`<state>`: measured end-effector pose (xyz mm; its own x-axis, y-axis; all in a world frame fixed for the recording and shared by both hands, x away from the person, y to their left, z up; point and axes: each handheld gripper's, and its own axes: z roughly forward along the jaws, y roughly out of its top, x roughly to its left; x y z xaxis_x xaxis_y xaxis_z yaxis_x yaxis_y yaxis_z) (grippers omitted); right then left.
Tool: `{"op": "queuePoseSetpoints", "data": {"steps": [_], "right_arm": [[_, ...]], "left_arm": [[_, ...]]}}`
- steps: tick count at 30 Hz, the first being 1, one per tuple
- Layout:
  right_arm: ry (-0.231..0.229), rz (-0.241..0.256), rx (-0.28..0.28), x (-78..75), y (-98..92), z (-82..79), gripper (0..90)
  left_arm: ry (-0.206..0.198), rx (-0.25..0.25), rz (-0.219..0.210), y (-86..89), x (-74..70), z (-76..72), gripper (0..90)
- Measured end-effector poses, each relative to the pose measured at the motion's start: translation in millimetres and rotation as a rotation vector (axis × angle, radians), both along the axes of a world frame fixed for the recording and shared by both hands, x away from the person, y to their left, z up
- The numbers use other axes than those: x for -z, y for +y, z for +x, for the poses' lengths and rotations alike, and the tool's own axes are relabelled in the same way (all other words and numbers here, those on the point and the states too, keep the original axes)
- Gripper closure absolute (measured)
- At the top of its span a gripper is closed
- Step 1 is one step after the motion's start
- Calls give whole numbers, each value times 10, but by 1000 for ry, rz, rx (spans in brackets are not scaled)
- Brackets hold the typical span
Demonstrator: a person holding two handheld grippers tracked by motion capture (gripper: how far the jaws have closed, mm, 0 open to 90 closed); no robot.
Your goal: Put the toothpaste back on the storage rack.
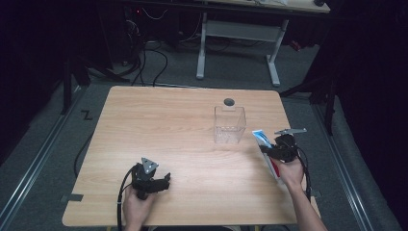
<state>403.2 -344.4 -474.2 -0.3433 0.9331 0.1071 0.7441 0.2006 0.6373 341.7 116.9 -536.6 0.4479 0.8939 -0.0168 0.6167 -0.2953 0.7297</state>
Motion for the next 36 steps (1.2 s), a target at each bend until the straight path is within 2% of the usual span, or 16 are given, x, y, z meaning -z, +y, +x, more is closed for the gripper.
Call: {"op": "queuePoseSetpoints", "data": {"steps": [4, 9, 18, 27, 32, 36], "right_arm": [[-27, 1, -18, -40, 32, -48, 704], [-56, 37, -28, -114, 27, -111, 702], [-96, 66, -11, -199, -22, -167, 699], [-151, 82, -49, -342, 89, -226, 697], [-175, 64, -71, -416, 168, -241, 696], [-195, 89, -77, -475, 205, -231, 696]], "left_arm": [[0, -1, 0, 0, 0, 2, 159], [0, -1, 1, -1, 0, 5, 159], [0, -1, 1, -1, 0, 6, 159], [-1, -1, -1, -2, 0, 7, 159], [1, 2, 1, 3, -1, 3, 159], [-1, 1, 1, 2, 0, 2, 159]]}}
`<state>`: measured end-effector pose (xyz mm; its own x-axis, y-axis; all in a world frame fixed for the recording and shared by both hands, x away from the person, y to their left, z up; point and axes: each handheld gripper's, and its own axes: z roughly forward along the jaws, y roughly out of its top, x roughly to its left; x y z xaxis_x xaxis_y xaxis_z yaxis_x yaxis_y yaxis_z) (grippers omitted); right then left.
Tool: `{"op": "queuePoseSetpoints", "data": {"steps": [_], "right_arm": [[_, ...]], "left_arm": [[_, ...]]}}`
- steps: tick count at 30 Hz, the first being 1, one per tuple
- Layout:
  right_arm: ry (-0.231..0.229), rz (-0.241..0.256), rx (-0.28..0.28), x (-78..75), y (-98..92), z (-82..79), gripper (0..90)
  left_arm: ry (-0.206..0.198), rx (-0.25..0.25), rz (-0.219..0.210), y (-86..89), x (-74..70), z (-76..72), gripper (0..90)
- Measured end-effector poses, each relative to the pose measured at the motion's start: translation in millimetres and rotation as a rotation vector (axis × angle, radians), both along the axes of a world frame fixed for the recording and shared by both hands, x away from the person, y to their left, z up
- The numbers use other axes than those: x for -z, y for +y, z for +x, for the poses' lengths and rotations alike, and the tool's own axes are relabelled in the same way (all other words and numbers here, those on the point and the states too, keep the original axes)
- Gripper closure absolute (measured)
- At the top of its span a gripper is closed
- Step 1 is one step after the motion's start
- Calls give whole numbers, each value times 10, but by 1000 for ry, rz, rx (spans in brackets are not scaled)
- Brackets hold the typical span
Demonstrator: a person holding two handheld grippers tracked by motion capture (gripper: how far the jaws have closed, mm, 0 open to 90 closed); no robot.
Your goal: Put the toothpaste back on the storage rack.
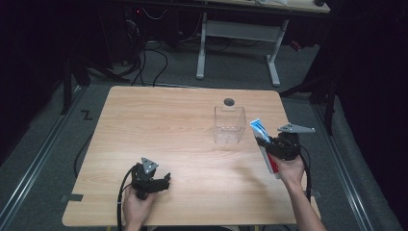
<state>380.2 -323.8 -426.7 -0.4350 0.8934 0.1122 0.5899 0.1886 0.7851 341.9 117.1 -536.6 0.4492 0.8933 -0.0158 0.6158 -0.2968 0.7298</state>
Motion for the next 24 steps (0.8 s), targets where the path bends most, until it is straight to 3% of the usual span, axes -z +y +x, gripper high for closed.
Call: {"op": "queuePoseSetpoints", "data": {"steps": [8, 14, 20, 23, 24], "right_arm": [[-7, -14, -34, -109, 85, 52, 696], [-38, 19, -36, -241, 76, 106, 694], [-63, 2, -73, -347, 175, 209, 694], [-63, 61, -102, -423, 189, 305, 693], [-69, 60, -104, -452, 208, 334, 693]], "left_arm": [[0, -1, 0, -1, 0, 3, 160], [0, -2, 0, -6, 0, 8, 159], [0, -6, 1, -11, 0, 14, 160], [-1, -6, 0, -14, 1, 18, 159], [-2, -7, 0, -16, 1, 20, 159]]}}
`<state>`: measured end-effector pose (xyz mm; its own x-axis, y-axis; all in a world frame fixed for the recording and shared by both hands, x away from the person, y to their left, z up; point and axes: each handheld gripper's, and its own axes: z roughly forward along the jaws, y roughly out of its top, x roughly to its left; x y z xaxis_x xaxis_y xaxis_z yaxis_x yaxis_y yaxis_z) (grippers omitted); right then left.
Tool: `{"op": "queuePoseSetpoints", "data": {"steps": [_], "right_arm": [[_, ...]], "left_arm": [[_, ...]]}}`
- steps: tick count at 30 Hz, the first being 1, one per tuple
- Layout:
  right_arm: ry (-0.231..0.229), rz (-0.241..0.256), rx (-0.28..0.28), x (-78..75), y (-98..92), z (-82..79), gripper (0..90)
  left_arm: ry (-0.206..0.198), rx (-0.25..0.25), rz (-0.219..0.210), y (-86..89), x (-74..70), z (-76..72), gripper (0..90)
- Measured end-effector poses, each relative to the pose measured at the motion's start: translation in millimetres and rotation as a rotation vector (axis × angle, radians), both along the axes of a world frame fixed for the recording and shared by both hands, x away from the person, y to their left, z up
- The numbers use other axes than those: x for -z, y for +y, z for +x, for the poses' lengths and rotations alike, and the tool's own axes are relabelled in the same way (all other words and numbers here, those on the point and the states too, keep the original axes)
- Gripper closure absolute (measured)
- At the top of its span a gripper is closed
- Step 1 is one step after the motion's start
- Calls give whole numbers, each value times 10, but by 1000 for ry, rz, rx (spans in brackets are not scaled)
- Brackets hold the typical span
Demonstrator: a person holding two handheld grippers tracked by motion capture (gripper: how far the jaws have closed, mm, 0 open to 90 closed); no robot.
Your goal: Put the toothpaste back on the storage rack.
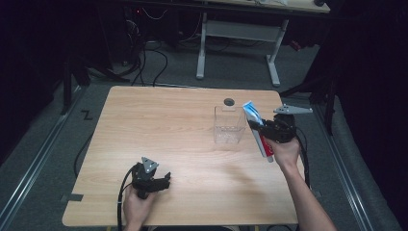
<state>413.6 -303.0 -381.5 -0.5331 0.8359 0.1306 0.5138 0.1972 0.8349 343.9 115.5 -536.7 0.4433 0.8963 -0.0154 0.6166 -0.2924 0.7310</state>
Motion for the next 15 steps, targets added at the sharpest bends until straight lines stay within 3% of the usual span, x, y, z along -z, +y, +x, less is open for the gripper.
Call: {"op": "queuePoseSetpoints", "data": {"steps": [4, 12, 15], "right_arm": [[-20, -30, -11, -84, 95, 90, 692], [-40, 17, -7, -140, 157, 161, 692], [-39, -15, -8, -180, 215, 221, 691]], "left_arm": [[0, 0, -1, 0, 0, 1, 159], [1, 8, 0, 7, 0, -14, 159], [1, 8, 0, 6, 0, -14, 159]]}}
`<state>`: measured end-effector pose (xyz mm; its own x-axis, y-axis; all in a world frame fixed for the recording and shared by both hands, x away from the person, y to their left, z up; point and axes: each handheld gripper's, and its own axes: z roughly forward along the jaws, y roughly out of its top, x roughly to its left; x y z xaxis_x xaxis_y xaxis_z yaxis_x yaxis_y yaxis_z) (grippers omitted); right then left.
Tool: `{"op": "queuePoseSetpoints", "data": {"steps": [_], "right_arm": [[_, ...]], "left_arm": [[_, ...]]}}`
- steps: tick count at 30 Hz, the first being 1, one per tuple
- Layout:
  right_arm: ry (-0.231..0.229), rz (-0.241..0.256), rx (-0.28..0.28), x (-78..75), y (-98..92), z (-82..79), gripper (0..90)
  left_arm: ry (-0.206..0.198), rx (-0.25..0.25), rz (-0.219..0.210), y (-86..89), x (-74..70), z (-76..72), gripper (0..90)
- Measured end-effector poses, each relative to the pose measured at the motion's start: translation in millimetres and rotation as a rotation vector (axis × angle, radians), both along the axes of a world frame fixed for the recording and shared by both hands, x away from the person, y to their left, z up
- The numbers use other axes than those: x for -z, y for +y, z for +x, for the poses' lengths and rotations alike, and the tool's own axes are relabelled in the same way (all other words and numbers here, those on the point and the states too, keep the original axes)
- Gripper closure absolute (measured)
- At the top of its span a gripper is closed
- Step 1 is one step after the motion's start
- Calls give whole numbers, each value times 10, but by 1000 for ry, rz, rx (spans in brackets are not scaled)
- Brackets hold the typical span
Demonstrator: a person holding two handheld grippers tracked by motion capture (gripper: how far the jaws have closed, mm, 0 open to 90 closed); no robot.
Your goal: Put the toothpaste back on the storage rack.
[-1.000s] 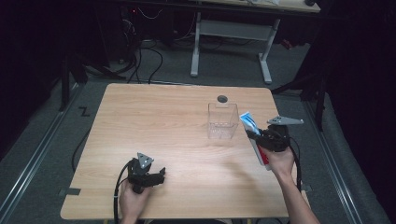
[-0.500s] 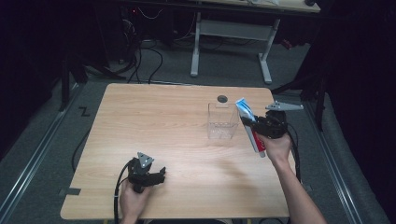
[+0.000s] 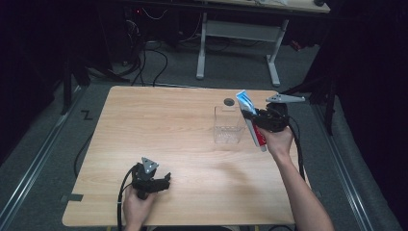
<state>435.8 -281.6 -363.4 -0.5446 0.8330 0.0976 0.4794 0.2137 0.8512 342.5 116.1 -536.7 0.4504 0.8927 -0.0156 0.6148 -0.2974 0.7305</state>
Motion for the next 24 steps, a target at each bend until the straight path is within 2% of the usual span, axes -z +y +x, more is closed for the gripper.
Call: {"op": "queuePoseSetpoints", "data": {"steps": [2, 6, 10, 16, 24], "right_arm": [[-5, -14, 3, -34, 27, 45, 691], [-3, 1, 13, -66, 40, 146, 690], [0, 47, 31, -81, -17, 208, 688], [3, 7, 45, -112, 16, 273, 688], [19, 29, 50, -83, 87, 386, 687]], "left_arm": [[0, 0, 0, 0, 0, 0, 159], [1, 2, 2, 2, -1, 0, 159], [1, 3, 1, 3, -1, -2, 159], [1, 3, 1, 4, -1, -3, 159], [1, 4, 1, 4, -1, -5, 159]]}}
